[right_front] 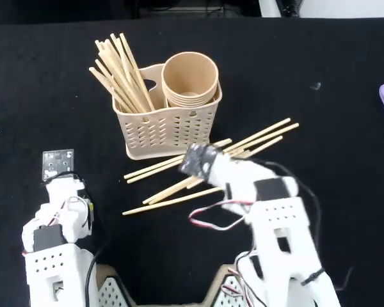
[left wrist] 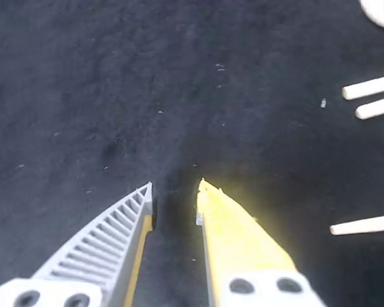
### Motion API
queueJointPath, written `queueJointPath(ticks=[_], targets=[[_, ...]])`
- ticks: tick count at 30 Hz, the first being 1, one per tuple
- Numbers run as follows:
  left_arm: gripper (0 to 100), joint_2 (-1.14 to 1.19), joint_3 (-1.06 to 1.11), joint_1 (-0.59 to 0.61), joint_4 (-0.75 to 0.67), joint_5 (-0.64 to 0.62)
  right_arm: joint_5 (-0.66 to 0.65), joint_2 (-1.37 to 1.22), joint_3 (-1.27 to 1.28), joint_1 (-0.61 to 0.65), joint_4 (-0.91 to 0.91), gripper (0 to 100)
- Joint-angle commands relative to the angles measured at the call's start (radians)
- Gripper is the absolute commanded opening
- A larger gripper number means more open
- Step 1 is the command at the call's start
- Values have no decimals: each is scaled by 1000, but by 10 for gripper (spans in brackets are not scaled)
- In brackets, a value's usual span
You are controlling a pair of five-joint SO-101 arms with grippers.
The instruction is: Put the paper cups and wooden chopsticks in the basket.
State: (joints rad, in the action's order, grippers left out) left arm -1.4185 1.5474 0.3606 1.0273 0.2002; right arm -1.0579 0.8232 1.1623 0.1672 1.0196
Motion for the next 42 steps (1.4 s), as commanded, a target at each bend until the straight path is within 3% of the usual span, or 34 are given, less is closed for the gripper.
queueJointPath(ticks=[1,5,7,18,29,39,42], targets=[[127,-9,-4,-10,-12,-3,-25,-12,82,80,-140,209],[127,-9,-4,-10,-11,-3,-21,-12,116,121,-155,342],[127,-9,-4,-10,-12,-3,-21,-12,108,121,-160,361],[127,-9,-2,-10,-12,-3,-26,-27,28,124,-140,360],[127,-9,-2,-10,-12,-3,-26,-478,-263,123,-15,360],[127,-9,-2,-10,-12,-3,-31,-642,-375,126,-20,360],[127,-9,-2,-10,-11,-3,-84,-690,-380,126,-20,360]])
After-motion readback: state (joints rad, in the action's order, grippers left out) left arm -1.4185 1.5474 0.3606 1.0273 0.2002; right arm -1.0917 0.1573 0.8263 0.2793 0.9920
